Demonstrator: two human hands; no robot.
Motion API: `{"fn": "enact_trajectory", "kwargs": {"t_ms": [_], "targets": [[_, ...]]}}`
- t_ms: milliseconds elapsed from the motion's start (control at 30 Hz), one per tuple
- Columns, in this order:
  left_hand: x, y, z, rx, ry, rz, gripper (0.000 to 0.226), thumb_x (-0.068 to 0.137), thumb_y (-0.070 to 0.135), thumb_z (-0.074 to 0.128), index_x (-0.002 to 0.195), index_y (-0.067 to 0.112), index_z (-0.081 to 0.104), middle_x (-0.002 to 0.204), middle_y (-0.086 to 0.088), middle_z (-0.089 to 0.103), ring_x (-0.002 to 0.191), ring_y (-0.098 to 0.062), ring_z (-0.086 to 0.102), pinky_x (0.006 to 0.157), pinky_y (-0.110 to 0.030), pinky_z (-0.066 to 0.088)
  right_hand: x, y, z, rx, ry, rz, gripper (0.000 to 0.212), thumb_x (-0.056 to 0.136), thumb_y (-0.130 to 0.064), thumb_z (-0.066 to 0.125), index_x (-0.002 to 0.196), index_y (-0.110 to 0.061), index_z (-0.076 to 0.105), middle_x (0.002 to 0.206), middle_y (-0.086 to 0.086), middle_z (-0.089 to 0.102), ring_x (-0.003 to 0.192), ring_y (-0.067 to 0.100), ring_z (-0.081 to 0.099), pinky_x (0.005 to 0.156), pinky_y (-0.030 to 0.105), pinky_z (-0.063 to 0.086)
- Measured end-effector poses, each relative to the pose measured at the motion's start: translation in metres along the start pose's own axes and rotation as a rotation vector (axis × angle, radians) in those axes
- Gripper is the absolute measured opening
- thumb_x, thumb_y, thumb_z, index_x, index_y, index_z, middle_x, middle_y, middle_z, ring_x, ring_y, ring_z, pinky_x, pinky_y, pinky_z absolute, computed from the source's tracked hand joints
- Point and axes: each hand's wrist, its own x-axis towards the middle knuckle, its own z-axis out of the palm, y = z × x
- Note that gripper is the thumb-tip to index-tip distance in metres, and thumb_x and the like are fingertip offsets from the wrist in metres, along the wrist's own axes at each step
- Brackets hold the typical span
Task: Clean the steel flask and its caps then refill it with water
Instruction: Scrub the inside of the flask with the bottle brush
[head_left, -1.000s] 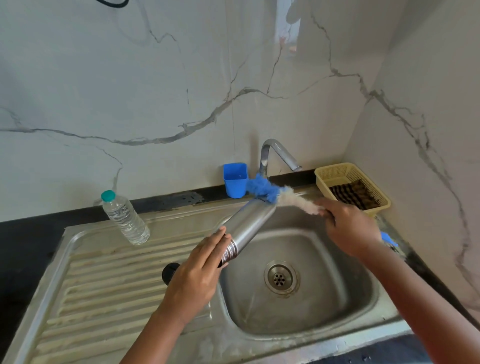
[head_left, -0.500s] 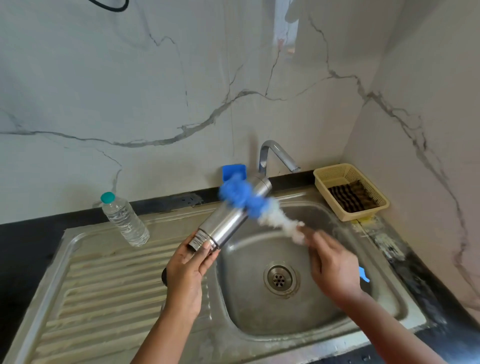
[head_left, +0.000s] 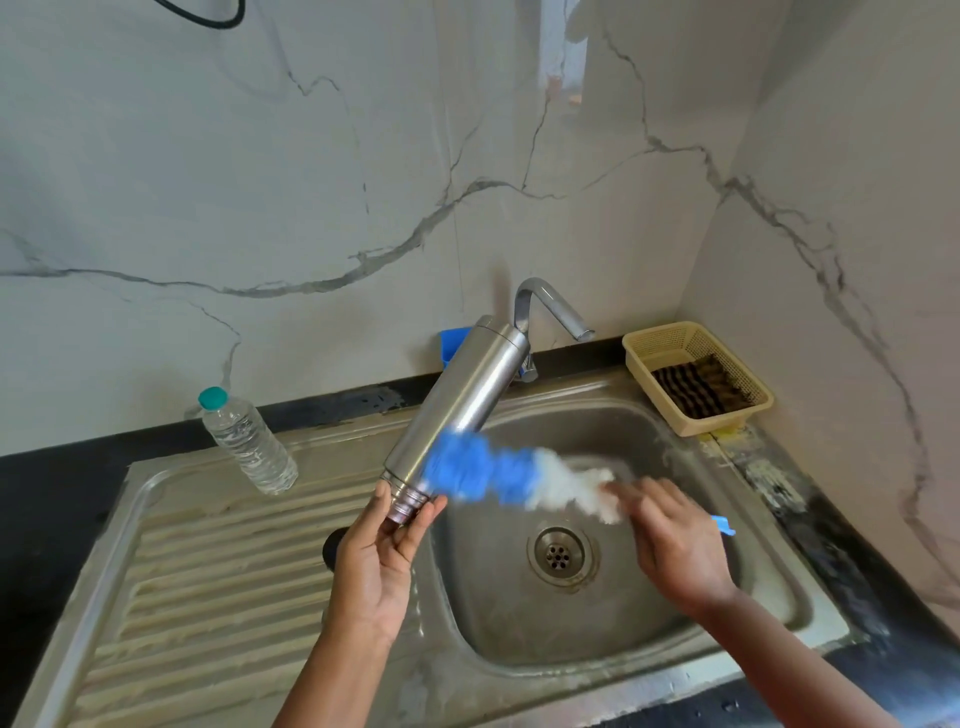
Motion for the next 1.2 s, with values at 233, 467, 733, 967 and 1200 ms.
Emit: {"fn": "enact_trajectory", "kwargs": {"t_ms": [233,467,733,967,1200], "targets": [[-0.006,-0.007,0.003,0.005,0.020,-0.016,0.027,0.088,0.019,0.058,0.097,-0.006,0.064,0.095,-0.025,0.071,0.087,-0.031,0.074,0.065,-0.029,0.063,-0.011,0.001,0.005,-0.016,-0.014,-0.026,0.030,0.099,-0.013,0.039,0.124,-0.020,0.053,0.090,0.000,0.058,0.074,0.026,0.054,0.060,0.034,0.046],[-0.009,-0.014,0.002,0.021,0.021,-0.042,0.030,0.094,0.018,0.054,0.108,-0.007,0.062,0.104,-0.027,0.071,0.087,-0.037,0.074,0.064,-0.026,0.062,-0.008,0.002,0.004,0.019,0.140,0.362,0.032,0.094,-0.012,0.045,0.124,-0.021,0.053,0.104,0.005,0.069,0.092,0.021,0.058,0.065,0.026,0.046],[-0.005,-0.017,0.003,0.065,0.014,0.005,0.031,0.094,0.014,0.056,0.113,-0.009,0.060,0.109,-0.027,0.068,0.091,-0.037,0.073,0.064,-0.027,0.061,-0.012,0.005,0.005,0.070,0.025,0.356,0.034,0.094,-0.018,0.042,0.126,-0.023,0.050,0.104,0.004,0.067,0.090,0.025,0.060,0.068,0.030,0.049],[-0.004,-0.020,-0.001,0.336,-0.105,0.201,0.029,0.086,0.007,0.061,0.114,0.001,0.064,0.109,-0.015,0.073,0.108,-0.033,0.068,0.081,-0.033,0.061,-0.012,-0.008,-0.004,0.038,-0.114,0.069,0.030,0.099,-0.020,0.037,0.125,-0.025,0.052,0.094,0.000,0.065,0.081,0.026,0.064,0.059,0.030,0.052],[0.003,-0.009,-0.011,1.138,-0.363,0.811,0.049,0.088,0.028,0.073,0.134,0.023,0.056,0.133,0.004,0.062,0.120,-0.016,0.062,0.098,-0.031,0.052,0.003,-0.001,-0.018,0.037,-0.078,0.247,0.040,0.089,-0.014,0.048,0.127,-0.028,0.055,0.108,-0.004,0.070,0.086,0.019,0.070,0.055,0.021,0.047]]}}
